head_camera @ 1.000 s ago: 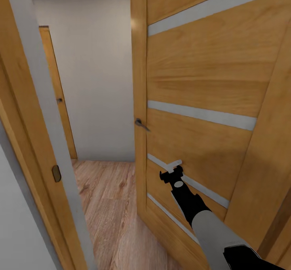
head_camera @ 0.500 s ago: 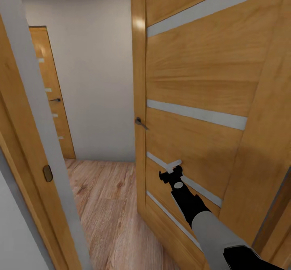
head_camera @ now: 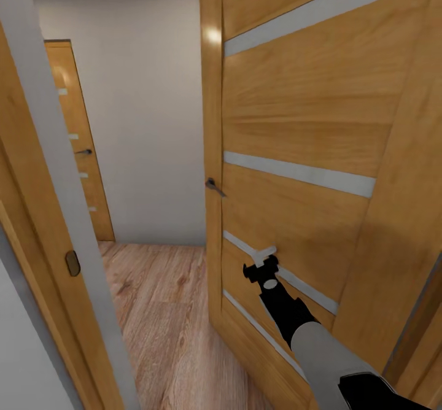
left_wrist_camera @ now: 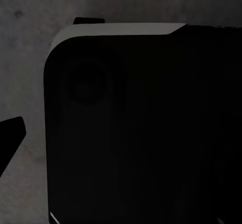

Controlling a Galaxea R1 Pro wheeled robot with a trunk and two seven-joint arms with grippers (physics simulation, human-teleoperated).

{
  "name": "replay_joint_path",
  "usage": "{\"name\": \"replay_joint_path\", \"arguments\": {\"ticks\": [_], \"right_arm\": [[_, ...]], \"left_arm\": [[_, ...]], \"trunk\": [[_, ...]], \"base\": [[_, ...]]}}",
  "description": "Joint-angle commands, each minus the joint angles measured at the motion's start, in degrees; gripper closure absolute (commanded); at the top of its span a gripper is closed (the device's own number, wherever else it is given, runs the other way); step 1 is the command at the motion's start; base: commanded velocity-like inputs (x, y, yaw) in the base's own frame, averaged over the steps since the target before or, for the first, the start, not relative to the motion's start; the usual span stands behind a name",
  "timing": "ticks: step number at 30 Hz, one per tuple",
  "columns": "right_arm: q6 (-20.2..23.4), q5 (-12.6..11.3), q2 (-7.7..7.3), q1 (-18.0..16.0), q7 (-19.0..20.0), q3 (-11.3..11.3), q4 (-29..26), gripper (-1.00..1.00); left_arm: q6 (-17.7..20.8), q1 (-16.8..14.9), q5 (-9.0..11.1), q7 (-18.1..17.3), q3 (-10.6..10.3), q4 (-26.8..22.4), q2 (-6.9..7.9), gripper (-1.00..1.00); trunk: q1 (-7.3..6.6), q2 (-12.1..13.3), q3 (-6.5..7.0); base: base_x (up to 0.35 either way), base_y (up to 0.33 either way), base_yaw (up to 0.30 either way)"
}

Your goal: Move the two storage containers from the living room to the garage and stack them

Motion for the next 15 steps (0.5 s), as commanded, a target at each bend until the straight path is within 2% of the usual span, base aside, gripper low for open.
{"name": "replay_joint_path", "arguments": {"ticks": [1,4,9,15], "right_arm": [[0.46,0.66,0.0,0.06,-0.74,-0.28,0.11,-1.0],[0.52,0.77,0.0,0.36,-0.97,-0.21,1.36,-1.0],[0.49,0.89,0.0,0.48,-1.02,-0.15,2.93,-1.0],[0.33,0.91,0.0,0.5,-0.82,-0.14,3.14,-1.0]], "left_arm": [[-0.13,0.01,0.26,0.0,0.05,-0.03,-0.01,-1.0],[-0.13,0.01,0.26,0.0,0.05,-0.03,-0.01,-1.0],[-0.13,0.01,0.26,-0.03,0.04,-0.02,-0.01,-1.0],[-0.13,0.01,0.26,-0.03,0.06,-0.02,-0.01,-1.0]], "trunk": [[0.0,-0.02,-0.06],[0.0,-0.02,-0.06],[0.0,-0.02,-0.06],[0.0,-0.02,-0.06]], "base": [[0.0,0.0,0.011],[0.0,0.0,0.12],[0.0,0.0,0.219],[0.0,0.0,0.063]]}}
